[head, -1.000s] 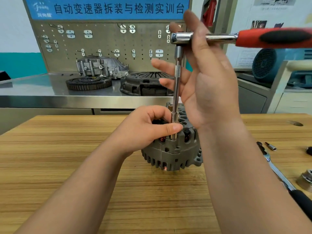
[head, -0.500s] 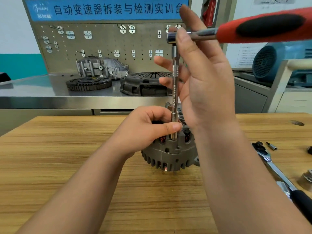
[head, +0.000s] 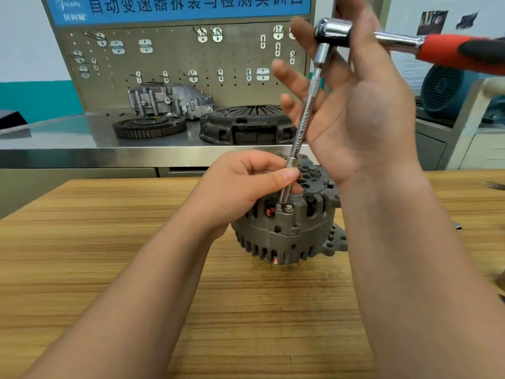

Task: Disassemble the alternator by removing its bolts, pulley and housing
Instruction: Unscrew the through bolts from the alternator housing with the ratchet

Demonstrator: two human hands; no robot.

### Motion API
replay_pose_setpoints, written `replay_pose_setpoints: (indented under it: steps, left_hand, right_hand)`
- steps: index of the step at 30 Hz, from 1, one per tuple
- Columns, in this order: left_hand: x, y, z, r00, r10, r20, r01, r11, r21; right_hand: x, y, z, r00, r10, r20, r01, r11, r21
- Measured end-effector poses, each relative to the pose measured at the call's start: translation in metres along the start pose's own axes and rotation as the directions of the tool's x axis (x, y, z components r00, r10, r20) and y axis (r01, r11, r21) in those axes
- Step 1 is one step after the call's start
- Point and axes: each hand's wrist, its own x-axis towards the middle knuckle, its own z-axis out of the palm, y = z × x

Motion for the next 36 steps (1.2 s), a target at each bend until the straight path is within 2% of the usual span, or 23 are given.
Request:
replay_pose_setpoints:
  steps: [6, 18, 21, 24, 27, 33, 36]
  left_hand:
    - [0.0, 0.0, 0.001, 0.999, -0.003, 0.032, 0.003, 1.0, -0.001]
    - [-0.001, 0.001, -0.004, 0.995, -0.017, 0.094, 0.017, 1.0, -0.003]
    - [-0.001, 0.0, -0.004, 0.994, -0.008, 0.107, 0.009, 1.0, -0.012]
    - [-0.001, 0.0, -0.004, 0.991, -0.003, 0.131, 0.004, 1.0, -0.006]
    - [-0.002, 0.001, -0.006, 0.987, 0.005, 0.159, -0.004, 1.0, -0.006]
    - [-0.001, -0.003, -0.008, 0.987, 0.003, 0.162, -0.006, 1.0, 0.018]
    - [0.0, -0.006, -0.009, 0.991, 0.019, 0.132, -0.024, 0.999, 0.043]
  right_hand:
    - [0.0, -0.001, 0.001, 1.0, 0.012, 0.007, -0.011, 1.0, -0.025]
    - [-0.005, 0.001, 0.011, 0.998, -0.006, 0.064, 0.018, 0.983, -0.18]
    - [-0.005, 0.003, 0.012, 0.997, -0.058, 0.059, 0.072, 0.957, -0.28]
    - [-0.005, 0.004, 0.012, 0.983, -0.165, 0.084, 0.186, 0.883, -0.431]
    - [-0.004, 0.008, 0.015, 0.972, -0.223, 0.073, 0.23, 0.837, -0.497]
    - [-0.005, 0.011, 0.017, 0.969, -0.247, 0.019, 0.227, 0.855, -0.466]
    - [-0.006, 0.01, 0.015, 0.991, -0.133, 0.008, 0.129, 0.944, -0.305]
